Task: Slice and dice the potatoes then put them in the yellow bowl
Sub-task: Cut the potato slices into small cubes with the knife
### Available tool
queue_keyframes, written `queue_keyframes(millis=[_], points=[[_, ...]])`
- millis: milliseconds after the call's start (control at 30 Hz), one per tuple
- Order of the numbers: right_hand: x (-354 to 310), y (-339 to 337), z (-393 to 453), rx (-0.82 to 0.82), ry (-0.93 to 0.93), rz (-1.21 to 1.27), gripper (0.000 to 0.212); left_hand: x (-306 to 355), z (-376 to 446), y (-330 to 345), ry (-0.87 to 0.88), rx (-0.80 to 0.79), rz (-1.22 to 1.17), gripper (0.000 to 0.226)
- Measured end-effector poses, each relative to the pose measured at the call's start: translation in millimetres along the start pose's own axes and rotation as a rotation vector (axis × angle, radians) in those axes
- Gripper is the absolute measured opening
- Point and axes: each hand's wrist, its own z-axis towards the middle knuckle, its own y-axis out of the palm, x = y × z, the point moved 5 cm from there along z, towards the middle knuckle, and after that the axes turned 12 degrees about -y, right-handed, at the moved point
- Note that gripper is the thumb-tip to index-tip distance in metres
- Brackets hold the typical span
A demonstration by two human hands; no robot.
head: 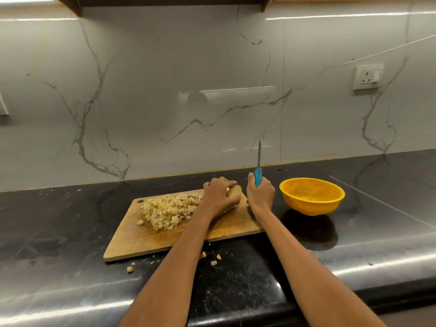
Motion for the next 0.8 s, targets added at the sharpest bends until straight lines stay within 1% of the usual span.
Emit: queue_keyframes(millis=[100, 167, 233, 367, 433, 500, 600, 733, 800], points=[[1.1, -2.2, 2.0, 0.011, 0.011, 0.011, 0.034, -2.2, -2.5, -15.3, -0.007, 0.037, -0.238, 0.056], [0.9, -3.0, 0.8, 0.008, 0.02, 0.025, 0.034, -3.1, -9.2, -26.3, -0.021, 0.034, -0.306, 0.053], [0.9, -2.9, -1.6, -0.003, 0.037, 0.054, 0.034, -4.5, -17.7, -29.4, -0.027, -0.024, -0.294, 0.049], [-0.9, -3.8, -5.4, -0.021, 0.053, 0.101, 0.036, -7.8, -40.1, -22.4, -0.068, -0.238, -0.216, 0.039], [-3.2, -4.6, -8.2, -0.041, 0.049, 0.095, 0.036, -10.3, -49.2, -18.3, -0.101, -0.293, -0.191, 0.032], [-5.5, -4.6, -11.7, -0.066, 0.031, 0.086, 0.036, -12.0, -55.5, -15.8, -0.133, -0.315, -0.166, 0.031], [-10.4, -4.8, -17.8, -0.119, -0.001, 0.051, 0.032, -15.1, -62.3, -17.9, -0.139, -0.285, -0.161, 0.031], [-17.1, -5.3, -26.1, -0.189, -0.02, 0.011, 0.033, -26.8, -70.7, -18.0, -0.179, -0.15, -0.113, 0.04], [-20.1, -5.2, -31.0, -0.226, -0.021, -0.004, 0.035, -28.3, -74.6, -16.9, -0.179, -0.153, -0.143, 0.041]])
